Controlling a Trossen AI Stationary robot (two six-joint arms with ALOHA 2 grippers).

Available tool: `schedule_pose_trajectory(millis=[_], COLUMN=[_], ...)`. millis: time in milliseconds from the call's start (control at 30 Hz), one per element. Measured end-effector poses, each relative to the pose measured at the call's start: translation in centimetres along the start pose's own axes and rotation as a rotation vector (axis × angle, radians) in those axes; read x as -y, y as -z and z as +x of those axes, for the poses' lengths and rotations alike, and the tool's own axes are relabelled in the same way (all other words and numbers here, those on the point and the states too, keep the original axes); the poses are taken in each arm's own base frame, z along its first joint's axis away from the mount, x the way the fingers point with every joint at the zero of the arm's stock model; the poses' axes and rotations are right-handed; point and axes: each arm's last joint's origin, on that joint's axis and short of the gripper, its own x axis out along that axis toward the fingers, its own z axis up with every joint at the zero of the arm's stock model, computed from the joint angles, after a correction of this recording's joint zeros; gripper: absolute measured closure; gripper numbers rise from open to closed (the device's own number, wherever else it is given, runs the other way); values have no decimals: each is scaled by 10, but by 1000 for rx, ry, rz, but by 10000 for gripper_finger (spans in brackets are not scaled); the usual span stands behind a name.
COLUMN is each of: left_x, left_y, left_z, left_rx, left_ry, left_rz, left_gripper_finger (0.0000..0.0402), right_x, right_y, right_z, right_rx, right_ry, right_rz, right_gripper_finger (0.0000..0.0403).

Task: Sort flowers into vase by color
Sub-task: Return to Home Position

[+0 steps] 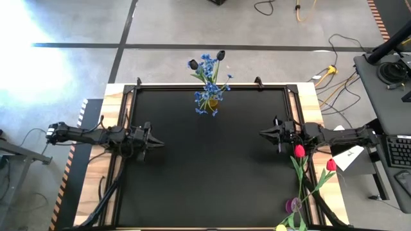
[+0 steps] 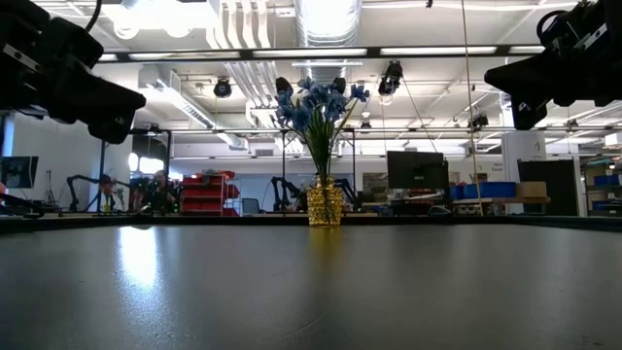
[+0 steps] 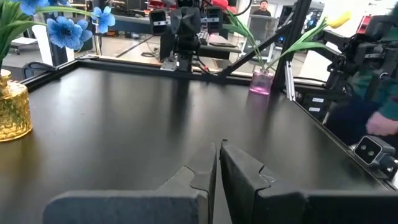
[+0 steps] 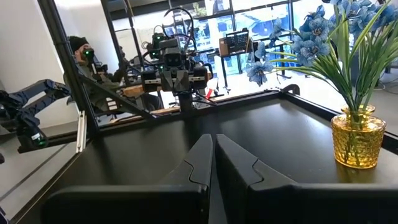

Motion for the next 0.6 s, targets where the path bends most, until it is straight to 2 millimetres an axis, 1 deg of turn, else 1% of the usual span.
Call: schedule_pose_trajectory(millis=[600], left_x=[0], left_y=[4], left_z=[3], left_rx=[-50], left_ry=[-8], left_rz=[4], left_gripper_finger=[391], right_x=[0], right_y=[0], right_z=[0], right_rx=[0], right_ry=[0], right_rz=[-1], right_gripper_finger=[390])
